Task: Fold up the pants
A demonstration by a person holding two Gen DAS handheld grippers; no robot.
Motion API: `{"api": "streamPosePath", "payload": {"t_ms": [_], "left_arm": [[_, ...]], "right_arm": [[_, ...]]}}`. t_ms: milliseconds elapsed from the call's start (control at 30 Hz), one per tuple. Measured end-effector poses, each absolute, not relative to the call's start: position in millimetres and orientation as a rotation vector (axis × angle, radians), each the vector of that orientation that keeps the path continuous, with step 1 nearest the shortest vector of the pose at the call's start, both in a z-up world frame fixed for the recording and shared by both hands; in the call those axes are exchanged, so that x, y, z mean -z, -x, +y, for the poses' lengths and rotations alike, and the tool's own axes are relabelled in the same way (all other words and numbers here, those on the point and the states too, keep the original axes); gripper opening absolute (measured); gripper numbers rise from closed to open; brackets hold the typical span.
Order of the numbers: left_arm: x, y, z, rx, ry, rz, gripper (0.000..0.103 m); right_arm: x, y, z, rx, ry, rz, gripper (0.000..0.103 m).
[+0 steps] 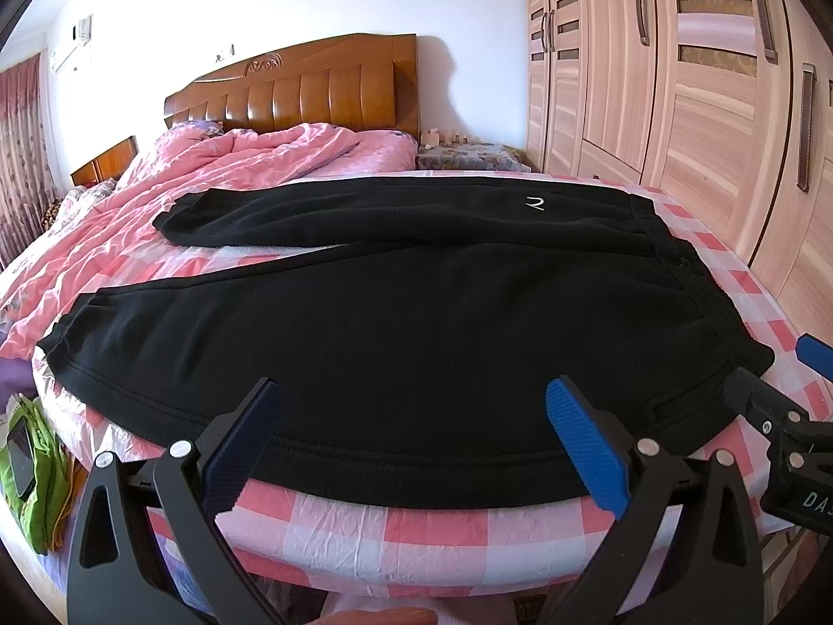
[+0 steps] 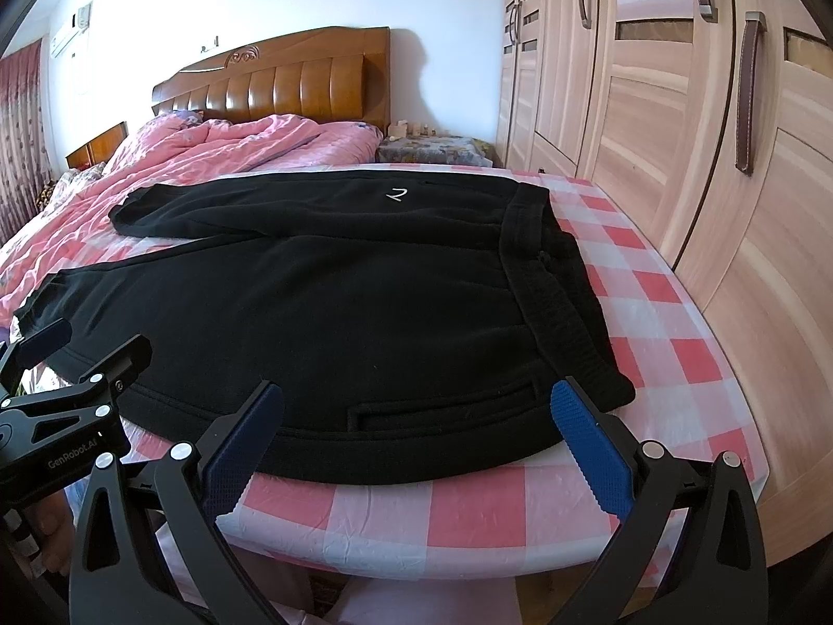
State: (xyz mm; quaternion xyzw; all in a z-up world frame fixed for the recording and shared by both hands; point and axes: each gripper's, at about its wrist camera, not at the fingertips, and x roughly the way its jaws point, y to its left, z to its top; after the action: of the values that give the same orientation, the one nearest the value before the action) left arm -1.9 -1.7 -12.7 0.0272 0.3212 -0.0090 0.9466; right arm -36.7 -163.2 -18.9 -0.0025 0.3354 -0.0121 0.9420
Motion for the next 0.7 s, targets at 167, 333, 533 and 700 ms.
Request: {"api": "streamPosePath", "payload": {"t_ms": [167, 333, 533, 700], "left_arm": [[13.2, 2.2, -0.8, 0.019, -0.055, 0.655, 0.101], [13.5, 2.2, 0.1, 0.019, -0.056, 0.658, 0.101], [15.3, 3.5, 3.9, 0.02, -0.055, 0.667, 0.101], [15.1, 2.3, 2.6, 0.021, -0.056, 0.675, 0.101]], "right_arm": [[18.7, 36.4, -163.8, 0.024, 0.004, 0.684, 0.099], [19.2, 36.0, -164.2, 0.023, 0.003, 0.685, 0.099], [21.0, 36.7, -164.6, 0.023, -0.001, 0.689, 0.099], [22.4, 37.7, -164.9, 0.023, -0.003, 0.691, 0.099]]}}
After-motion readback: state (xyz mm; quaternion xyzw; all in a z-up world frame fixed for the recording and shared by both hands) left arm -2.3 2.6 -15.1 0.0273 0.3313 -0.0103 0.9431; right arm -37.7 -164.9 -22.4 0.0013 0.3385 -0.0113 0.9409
